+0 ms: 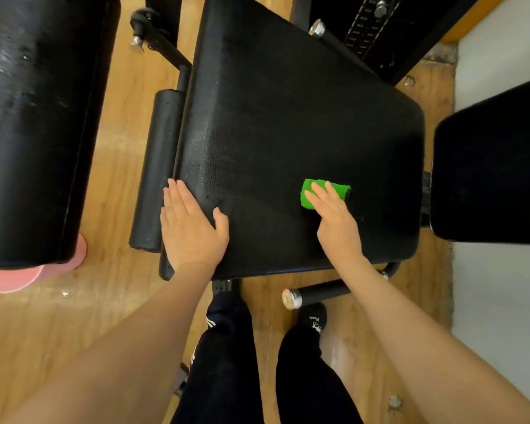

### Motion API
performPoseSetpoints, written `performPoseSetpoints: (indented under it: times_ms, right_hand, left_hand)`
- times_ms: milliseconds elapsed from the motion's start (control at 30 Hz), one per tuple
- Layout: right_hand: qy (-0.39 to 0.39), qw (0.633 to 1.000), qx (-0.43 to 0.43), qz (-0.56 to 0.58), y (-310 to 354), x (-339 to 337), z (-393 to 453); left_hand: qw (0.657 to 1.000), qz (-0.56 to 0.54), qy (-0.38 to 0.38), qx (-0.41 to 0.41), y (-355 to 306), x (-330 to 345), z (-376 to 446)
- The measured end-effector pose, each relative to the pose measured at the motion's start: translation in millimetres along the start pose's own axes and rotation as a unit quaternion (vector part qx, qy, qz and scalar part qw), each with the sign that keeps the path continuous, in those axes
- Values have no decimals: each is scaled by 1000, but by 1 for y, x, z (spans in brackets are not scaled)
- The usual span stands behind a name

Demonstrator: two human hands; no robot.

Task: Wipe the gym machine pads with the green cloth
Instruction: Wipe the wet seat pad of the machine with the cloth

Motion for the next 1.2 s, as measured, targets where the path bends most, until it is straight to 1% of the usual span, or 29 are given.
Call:
performPoseSetpoints:
  times_ms: [100,233,300,400,467,567,700,833,900,1000,1100,1200]
  right_hand:
    - [24,996,81,-29,-32,-13,-18]
    - [23,985,154,-72,-81,-26,-38]
    - [-1,979,196,-63,-98,-34,-42]
    - [-79,964,253,-37,-114,-46,-40]
    - [-102,953,283,-21,-123,-46,-39]
    - [-94,953,288,-4,-125,-35,-45]
    - [-132,940,313,7,-117,-26,-47]
    - [-151,920,362,0,-85,-12,-46]
    - [-145,924,354,-2,-52,-2,-40]
    - [-129,946,296,-5,10,14,-20]
    - [-77,982,169,-26,72,30,6]
    - [-15,998,54,-16,113,32,36]
  left_hand:
    - [1000,-7,-2,2,0,1,0]
    - [1000,-12,-13,3,-2,1,-1]
    - [1000,-13,-19,4,-1,2,-1]
    - [1000,-7,-24,0,-1,5,0]
    - [1000,-4,-27,1,0,6,0]
    - [999,-2,-32,0,0,7,0]
    - [999,-1,-34,1,-2,7,0]
    - [1000,-6,-27,0,-1,7,-1]
    - [1000,-8,-13,-1,-2,5,-3]
    - [1000,-9,-7,6,-5,1,-3]
    - [1000,-16,10,10,-2,-2,-3]
    - [999,-13,42,23,-1,-7,-4]
Point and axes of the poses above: each hand's wrist, its own z-axis towards the middle knuckle, its own x-axis out of the palm, y = z × x, the point moved 2 cm from there along z, towards the middle knuckle, and after that the axes turned 10 degrees about -x, right-handed, at the moved point
